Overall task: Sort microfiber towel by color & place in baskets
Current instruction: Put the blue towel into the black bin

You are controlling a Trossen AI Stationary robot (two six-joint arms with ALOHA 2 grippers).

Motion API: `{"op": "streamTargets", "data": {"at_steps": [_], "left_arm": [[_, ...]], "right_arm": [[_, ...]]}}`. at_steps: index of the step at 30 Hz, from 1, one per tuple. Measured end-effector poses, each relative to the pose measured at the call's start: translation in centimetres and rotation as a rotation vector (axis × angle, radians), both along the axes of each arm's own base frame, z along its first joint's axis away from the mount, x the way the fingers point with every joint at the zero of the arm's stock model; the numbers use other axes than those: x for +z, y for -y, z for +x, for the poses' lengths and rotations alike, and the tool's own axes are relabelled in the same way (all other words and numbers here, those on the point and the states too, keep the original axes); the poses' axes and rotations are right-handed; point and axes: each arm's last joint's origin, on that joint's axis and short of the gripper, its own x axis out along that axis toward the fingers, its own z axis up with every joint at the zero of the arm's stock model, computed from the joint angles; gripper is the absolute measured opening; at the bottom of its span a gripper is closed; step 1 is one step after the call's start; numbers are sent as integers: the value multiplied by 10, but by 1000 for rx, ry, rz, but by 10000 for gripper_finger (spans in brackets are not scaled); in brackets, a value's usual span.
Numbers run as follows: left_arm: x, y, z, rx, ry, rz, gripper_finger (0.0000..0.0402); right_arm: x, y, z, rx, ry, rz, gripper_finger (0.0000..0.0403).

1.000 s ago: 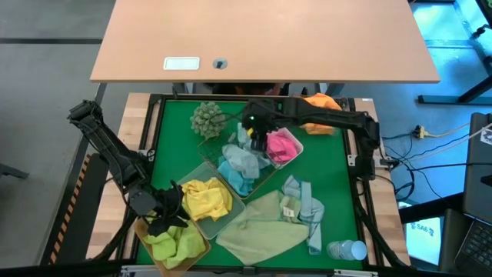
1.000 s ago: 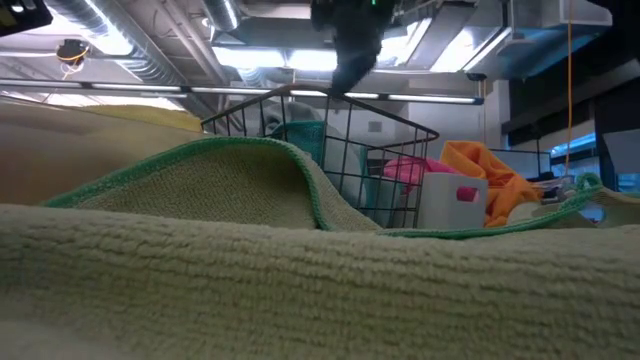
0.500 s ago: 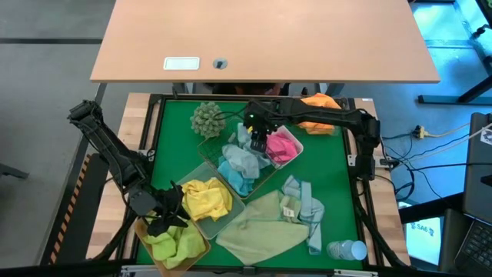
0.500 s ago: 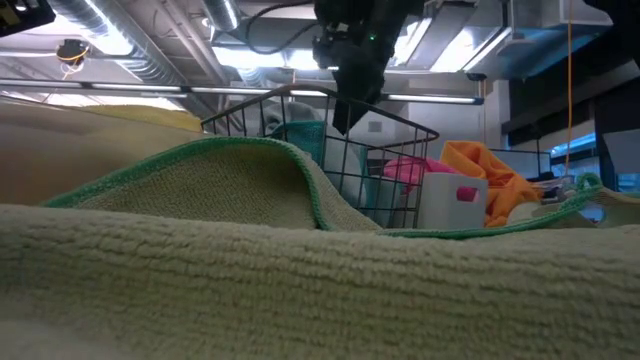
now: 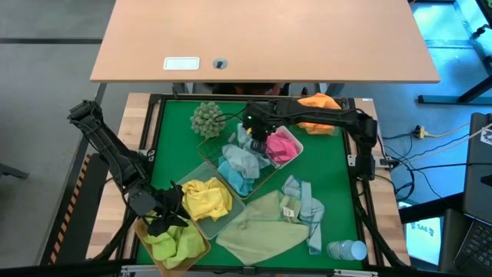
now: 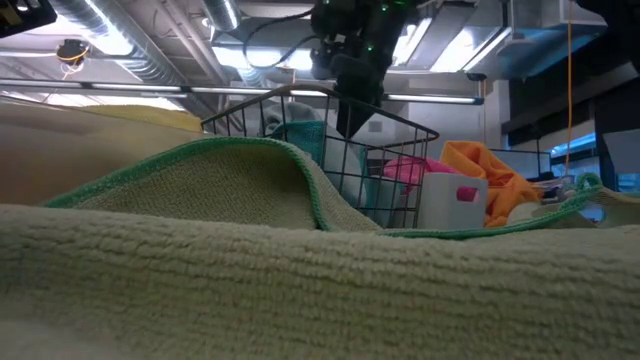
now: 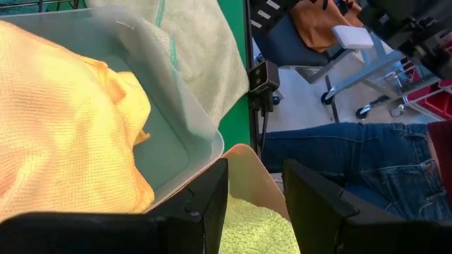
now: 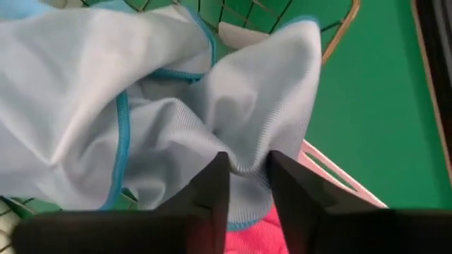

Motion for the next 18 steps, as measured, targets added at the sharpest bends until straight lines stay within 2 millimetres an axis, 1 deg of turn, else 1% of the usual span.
{"op": "streamTargets", "data": {"at_steps": [6, 7, 8, 10, 13, 16, 18], "left_arm": [[0, 0, 0, 0, 1, 0, 130], [0, 0, 0, 0, 0, 0, 130], [0, 0, 0, 1, 0, 0, 130], [0, 0, 0, 1, 1, 0, 130], [0, 0, 0, 0, 1, 0, 130], [0, 0, 0, 0, 0, 0, 130], [0, 0, 0, 1, 1, 1, 130]], "right_arm": [[-1, 0, 2, 5, 8, 7, 18], [-1, -1, 2, 9, 11, 17, 10], [1, -1, 2, 17, 19, 34, 8], [7, -3, 5, 37, 60, 87, 15], [14, -12, 11, 84, 147, 201, 18], [20, -29, 20, 175, 230, 314, 6], [22, -42, 23, 239, 265, 362, 7]]}}
